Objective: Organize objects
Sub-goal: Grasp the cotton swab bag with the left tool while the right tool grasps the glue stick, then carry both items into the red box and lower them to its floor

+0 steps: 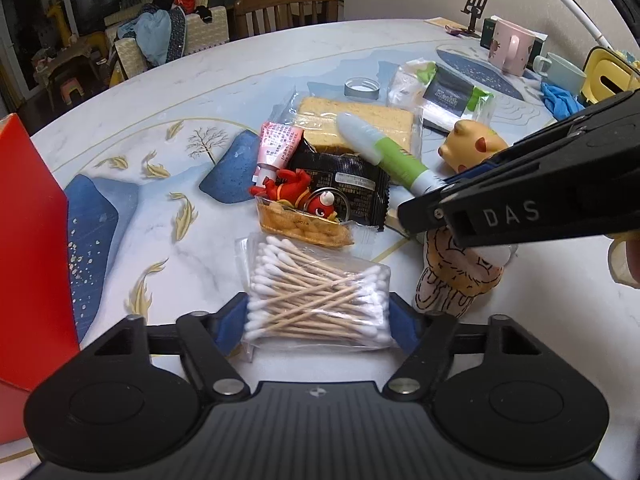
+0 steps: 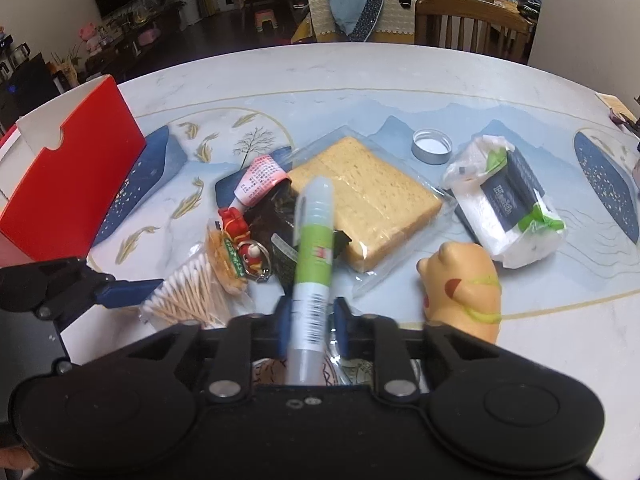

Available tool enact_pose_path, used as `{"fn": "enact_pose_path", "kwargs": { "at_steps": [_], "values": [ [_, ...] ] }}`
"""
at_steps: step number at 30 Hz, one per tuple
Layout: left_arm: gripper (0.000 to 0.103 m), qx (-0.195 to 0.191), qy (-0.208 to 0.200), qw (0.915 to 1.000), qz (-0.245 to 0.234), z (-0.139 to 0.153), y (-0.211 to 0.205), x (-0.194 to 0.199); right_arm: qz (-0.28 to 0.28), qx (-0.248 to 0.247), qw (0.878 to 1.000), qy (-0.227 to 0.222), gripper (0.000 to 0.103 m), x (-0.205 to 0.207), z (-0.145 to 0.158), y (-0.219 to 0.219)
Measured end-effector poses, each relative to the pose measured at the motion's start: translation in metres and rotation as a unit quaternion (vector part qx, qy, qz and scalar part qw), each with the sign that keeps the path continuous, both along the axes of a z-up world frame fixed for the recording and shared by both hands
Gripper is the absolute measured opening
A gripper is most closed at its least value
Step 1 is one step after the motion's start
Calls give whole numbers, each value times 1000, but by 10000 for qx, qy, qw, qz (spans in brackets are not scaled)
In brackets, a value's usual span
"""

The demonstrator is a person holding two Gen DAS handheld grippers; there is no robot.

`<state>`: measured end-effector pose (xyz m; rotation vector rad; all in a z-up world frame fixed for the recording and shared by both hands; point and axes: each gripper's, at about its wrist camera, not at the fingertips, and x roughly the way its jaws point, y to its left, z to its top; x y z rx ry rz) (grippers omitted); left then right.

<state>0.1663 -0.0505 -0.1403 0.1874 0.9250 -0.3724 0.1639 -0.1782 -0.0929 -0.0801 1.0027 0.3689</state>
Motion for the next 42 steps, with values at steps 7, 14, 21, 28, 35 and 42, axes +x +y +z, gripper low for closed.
{"fn": "enact_pose_path", "kwargs": {
  "at_steps": [7, 14, 21, 28, 35, 42],
  "values": [
    [71, -126, -71, 9997, 196, 10, 7, -11, -36, 153, 9998, -127, 16, -8, 13, -6],
    [71, -224, -73, 9988, 438, 27, 19, -27, -27, 339, 9992, -228, 16, -25, 30, -11],
    [71, -416, -126, 9975, 560, 49, 32, -45, 70, 524, 9980, -355, 16, -47, 54, -9],
    [71, -640, -272, 9959, 580, 84, 55, -65, 421, 598, 9959, -538, 17, -66, 85, 10],
    [71, -591, -435, 9946, 728, 115, 96, -75, 880, 727, 9908, -732, 17, -73, 115, 49],
    [71, -542, -559, 9917, 1026, 137, 153, -78, 1346, 748, 9854, -728, 17, -70, 128, 108]
  ]
}}
